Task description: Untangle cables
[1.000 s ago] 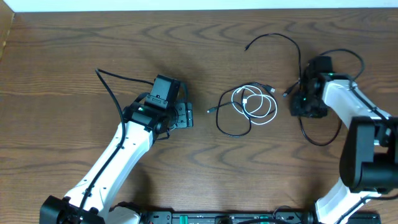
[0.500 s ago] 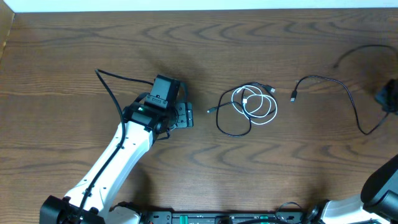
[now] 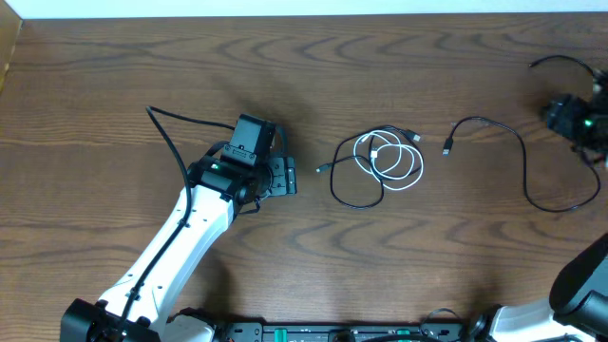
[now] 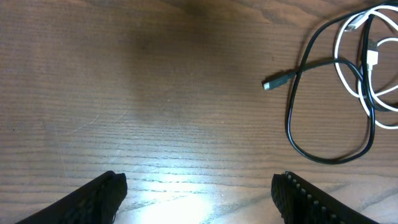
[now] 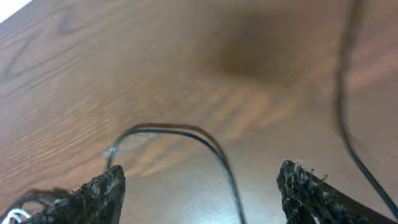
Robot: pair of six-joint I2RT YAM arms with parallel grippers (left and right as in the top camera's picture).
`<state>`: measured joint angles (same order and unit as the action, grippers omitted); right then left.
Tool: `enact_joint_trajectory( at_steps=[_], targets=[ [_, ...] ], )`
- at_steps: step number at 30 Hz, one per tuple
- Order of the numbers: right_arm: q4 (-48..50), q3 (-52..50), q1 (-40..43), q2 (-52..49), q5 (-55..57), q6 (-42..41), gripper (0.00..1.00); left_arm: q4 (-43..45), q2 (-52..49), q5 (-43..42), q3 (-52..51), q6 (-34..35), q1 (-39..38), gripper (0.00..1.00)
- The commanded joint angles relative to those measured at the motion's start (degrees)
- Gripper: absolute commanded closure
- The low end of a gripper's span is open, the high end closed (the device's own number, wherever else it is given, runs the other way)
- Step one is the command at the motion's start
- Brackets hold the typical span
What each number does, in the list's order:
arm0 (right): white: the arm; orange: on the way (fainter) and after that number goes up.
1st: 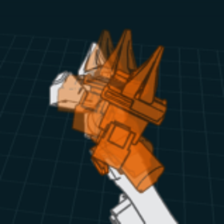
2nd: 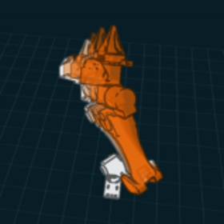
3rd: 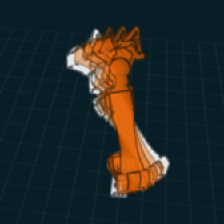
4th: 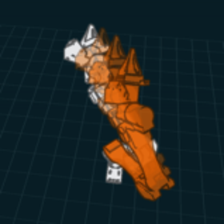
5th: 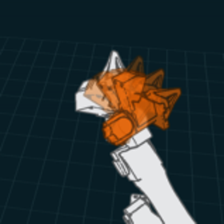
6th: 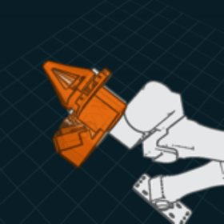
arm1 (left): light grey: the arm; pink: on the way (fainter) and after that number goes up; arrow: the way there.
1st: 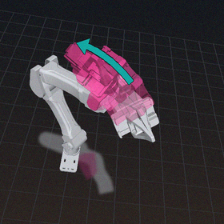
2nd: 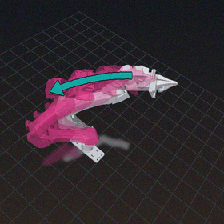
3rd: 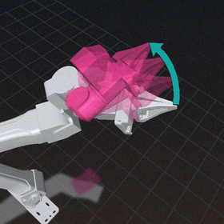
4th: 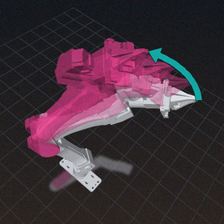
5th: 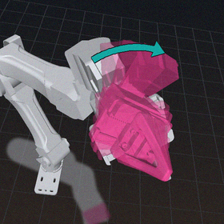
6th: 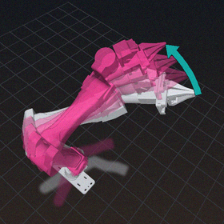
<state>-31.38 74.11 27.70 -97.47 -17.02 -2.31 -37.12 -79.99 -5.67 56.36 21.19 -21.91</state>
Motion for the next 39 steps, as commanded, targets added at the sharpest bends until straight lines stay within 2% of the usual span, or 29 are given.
enact_joint_trajectory(
  at_steps=[1,4,12,14,15,18,19,20,21,22,26,29,33,36,37,38,39],
  targets=[
    [1.95,-0.11,-4.96,-2.86,2.97,8.17,0.27,-0.15,-0.09,0.13,0.07,0.5,-0.04,0.21],
    [3.3,-0.11,-8.22,-7.98,7.37,11.41,0.28,-0.15,-0.09,0.13,0.07,0.5,-0.04,0.21],
    [7.15,-0.11,-8.31,-16.2,9.6,11.41,0.28,-0.15,-0.09,0.15,0.07,0.5,-0.04,0.2],
    [7.32,-0.11,-8.28,-18.4,9.64,11.39,0.34,-0.15,-0.09,0.15,0.07,0.5,-0.04,0.21],
    [7.26,-0.11,-8.26,-19.19,9.86,11.3,0.4,-0.15,-0.09,0.15,0.07,0.5,-0.04,0.21],
    [6.95,-0.46,-8.26,-19.89,11.67,11.15,0.41,-0.15,-0.09,0.15,0.07,0.5,-0.04,0.21],
    [6.93,-0.74,-8.24,-19.89,13.14,11.13,0.49,-0.15,-0.09,0.15,0.07,0.5,-0.04,0.21],
    [6.84,-0.74,-8.26,-19.89,14.16,11.1,0.69,-0.15,-0.09,0.15,0.07,0.5,-0.04,0.2],
    [6.84,-0.72,-8.17,-19.87,14.14,11.06,0.8,-0.15,-0.09,0.13,0.07,0.5,-0.04,0.21],
    [6.84,-0.72,-7.93,-19.87,14.49,9.46,0.99,-0.15,-0.09,0.15,0.07,0.5,-0.04,0.2],
    [6.27,-0.66,-4.79,-17.81,15.34,-0.74,0.99,-0.15,-0.09,0.13,0.07,0.5,-0.04,0.2],
    [6.71,-0.61,-1.99,-11.87,15.65,-0.87,0.99,-0.15,-0.07,0.13,0.07,0.5,-0.04,0.2],
    [8.22,-0.61,5.16,0.04,20.09,-4.98,0.99,-0.15,-0.07,0.13,0.07,0.5,-0.04,0.21],
    [6.43,-0.74,8.0,0.7,21.38,-6.47,0.99,-0.17,-0.09,0.13,0.07,0.5,-0.04,0.2],
    [5.46,-0.74,8.35,0.7,22.67,-8.39,0.88,-0.17,-0.09,0.13,0.07,0.5,-0.04,0.2],
    [5.35,-0.74,8.41,0.7,21.79,-9.92,0.43,-0.17,-0.07,0.13,0.07,0.5,-0.04,0.2],
    [5.77,-0.74,8.28,0.7,17.9,-9.88,0.2,-0.15,-0.07,0.13,0.07,0.5,-0.04,0.2]
  ],
)
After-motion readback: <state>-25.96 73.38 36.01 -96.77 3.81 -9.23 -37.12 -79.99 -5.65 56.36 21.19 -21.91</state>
